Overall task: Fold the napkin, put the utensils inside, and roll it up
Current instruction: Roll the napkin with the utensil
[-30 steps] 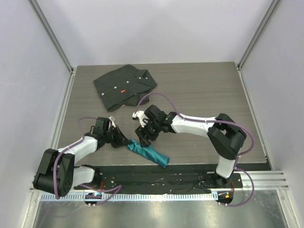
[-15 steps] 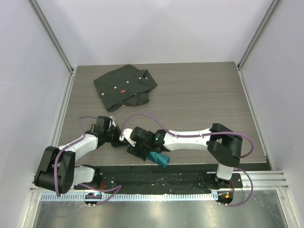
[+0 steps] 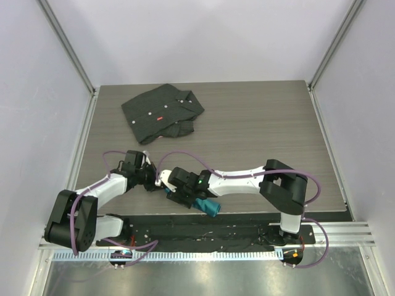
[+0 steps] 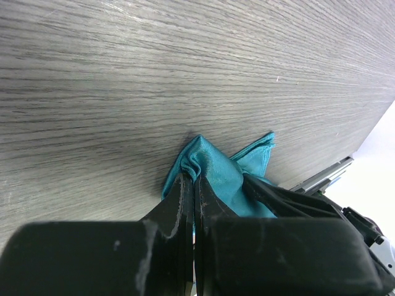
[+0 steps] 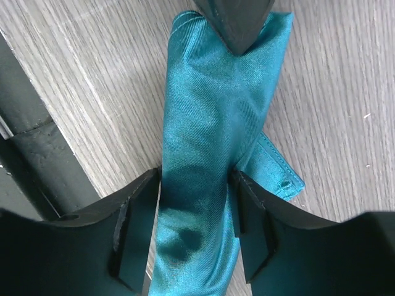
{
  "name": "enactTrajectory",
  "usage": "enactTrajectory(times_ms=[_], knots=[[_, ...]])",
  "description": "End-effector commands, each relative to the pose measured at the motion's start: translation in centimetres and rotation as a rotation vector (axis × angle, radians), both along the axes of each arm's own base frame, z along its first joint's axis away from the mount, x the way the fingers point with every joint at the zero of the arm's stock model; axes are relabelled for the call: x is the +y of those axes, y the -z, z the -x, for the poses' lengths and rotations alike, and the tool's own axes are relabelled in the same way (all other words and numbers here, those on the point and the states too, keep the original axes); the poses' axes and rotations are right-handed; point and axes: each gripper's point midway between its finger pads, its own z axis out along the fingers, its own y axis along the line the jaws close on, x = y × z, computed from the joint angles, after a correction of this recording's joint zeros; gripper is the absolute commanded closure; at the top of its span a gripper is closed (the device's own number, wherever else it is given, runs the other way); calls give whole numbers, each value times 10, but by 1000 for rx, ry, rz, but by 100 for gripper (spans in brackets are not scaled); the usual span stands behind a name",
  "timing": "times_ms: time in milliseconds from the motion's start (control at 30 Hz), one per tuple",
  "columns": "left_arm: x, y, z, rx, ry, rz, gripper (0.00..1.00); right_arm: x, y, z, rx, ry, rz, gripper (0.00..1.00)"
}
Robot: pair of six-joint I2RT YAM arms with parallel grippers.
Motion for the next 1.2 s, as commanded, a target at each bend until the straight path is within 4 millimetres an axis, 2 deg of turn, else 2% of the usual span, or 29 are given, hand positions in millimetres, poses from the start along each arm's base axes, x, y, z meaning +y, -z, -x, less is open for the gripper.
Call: enactTrajectory(times_ms=[0, 67, 167, 200, 267, 300, 400, 433, 567, 733, 867, 1167], knots=[[-3, -10, -7, -30, 13, 7, 100, -2, 13, 2, 6, 1, 15, 45], [-4, -13, -9, -40, 14, 11, 100, -8, 24, 4, 25, 8, 39, 48], [-1, -20, -15, -69, 5, -5, 98, -13, 34, 10, 70, 13, 49, 57], [2, -19, -13, -55, 1, -25, 87, -13, 34, 14, 117, 11, 33, 62], [11, -26, -23, -102, -19, -81, 71, -13, 36, 21, 170, 3, 10, 65], [16, -25, -20, -90, -25, -110, 51, -11, 33, 26, 231, -3, -22, 67], [29, -34, -25, -130, -46, -174, 31, -5, 24, 35, 360, -13, -107, 70], [32, -35, -25, -137, -48, -187, 29, -4, 23, 36, 391, -12, -127, 71], [37, -36, -23, -155, -74, -198, 27, 3, 13, 40, 560, -28, -230, 71], [25, -42, -21, -199, -54, -120, 28, 5, 2, 36, 717, -28, -340, 72], [18, -44, -20, -223, -35, -70, 30, 3, 1, 35, 824, -32, -383, 73], [1, -34, -15, -207, 12, 32, 37, -1, 6, 15, 908, -5, -447, 74]])
